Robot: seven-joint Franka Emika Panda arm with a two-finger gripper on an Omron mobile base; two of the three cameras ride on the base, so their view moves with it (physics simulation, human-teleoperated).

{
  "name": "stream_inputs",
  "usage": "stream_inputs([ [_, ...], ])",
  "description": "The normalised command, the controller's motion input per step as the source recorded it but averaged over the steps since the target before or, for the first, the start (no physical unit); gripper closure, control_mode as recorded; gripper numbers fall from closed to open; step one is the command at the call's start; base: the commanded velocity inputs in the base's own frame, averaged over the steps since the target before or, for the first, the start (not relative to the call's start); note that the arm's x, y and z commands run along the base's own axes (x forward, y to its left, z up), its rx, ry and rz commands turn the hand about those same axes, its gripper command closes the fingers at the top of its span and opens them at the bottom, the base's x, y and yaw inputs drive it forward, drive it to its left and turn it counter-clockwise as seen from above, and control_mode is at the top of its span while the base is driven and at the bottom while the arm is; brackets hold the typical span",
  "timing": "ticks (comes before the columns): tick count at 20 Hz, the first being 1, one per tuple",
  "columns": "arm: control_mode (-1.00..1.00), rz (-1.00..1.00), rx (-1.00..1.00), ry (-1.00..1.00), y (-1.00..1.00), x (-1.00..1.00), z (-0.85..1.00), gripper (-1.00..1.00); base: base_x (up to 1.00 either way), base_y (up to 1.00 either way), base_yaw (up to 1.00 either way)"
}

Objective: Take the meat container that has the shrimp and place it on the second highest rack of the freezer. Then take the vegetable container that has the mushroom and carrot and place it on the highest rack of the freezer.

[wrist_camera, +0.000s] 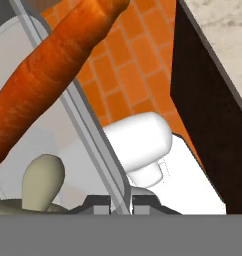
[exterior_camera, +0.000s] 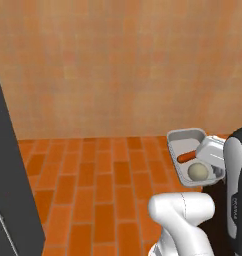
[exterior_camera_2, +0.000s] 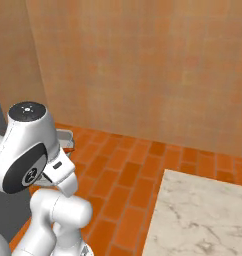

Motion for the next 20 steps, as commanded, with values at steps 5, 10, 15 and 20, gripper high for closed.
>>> stream_inputs([
  [5, 1.0, 0.0, 0.0, 0.0, 0.0, 0.0, 0.0, 1.0, 1.0, -0.45, 0.08],
  [10, 1.0, 0.0, 0.0, 0.0, 0.0, 0.0, 0.0, 1.0, 1.0, -0.06, 0.12],
  [15, 1.0, 0.0, 0.0, 0.0, 0.0, 0.0, 0.0, 1.0, 1.0, 0.0, 0.2],
  [20, 1.0, 0.0, 0.0, 0.0, 0.0, 0.0, 0.0, 1.0, 1.0, 0.0, 0.37],
])
